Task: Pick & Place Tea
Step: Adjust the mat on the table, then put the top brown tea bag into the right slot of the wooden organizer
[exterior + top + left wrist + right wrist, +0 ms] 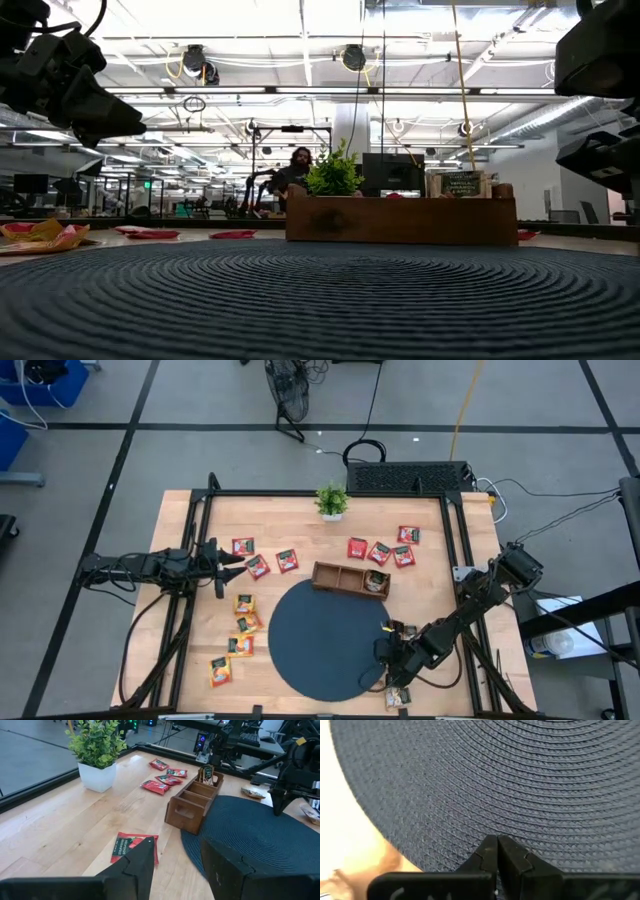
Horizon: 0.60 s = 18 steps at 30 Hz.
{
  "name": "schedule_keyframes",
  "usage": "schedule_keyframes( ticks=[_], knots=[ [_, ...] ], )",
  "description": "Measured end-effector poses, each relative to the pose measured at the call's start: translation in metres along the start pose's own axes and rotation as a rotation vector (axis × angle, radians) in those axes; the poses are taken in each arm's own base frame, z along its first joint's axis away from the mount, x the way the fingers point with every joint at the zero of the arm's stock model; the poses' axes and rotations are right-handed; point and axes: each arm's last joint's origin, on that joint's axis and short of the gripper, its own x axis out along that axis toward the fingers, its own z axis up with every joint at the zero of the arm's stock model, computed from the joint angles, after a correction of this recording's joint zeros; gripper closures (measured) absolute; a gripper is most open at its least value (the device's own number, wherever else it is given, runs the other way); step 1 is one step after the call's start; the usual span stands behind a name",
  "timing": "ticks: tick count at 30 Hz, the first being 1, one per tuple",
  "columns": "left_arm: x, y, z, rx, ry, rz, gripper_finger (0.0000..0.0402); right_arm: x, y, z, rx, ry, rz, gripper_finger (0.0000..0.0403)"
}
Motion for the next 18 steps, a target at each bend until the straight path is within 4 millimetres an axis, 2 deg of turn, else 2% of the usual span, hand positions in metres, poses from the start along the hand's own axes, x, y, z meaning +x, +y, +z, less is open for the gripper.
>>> schedule_keyframes(
  ticks=[4, 7, 11, 15, 18],
  knots=[
    [0.000, 0.000, 0.000, 0.000, 0.000, 0.000, 0.0240, -0.006, -0.007, -0.003, 0.002, 0.015, -0.056, 0.0402],
    [0.000, 0.000, 0.000, 0.000, 0.000, 0.000, 0.0240, -0.017, -0.007, -0.003, 0.015, -0.011, -0.047, 0.0403],
    [0.000, 0.000, 0.000, 0.000, 0.000, 0.000, 0.0240, -0.043, -0.003, -0.006, -0.044, -0.145, -0.022, 0.0403],
    [0.000, 0.000, 0.000, 0.000, 0.000, 0.000, 0.0240, -0.082, 0.014, 0.001, -0.072, -0.422, 0.093, 0.0403],
    [0.000, 0.000, 0.000, 0.000, 0.000, 0.000, 0.0240, -0.100, 0.022, 0.001, -0.155, -0.545, 0.162, 0.0403]
  ],
)
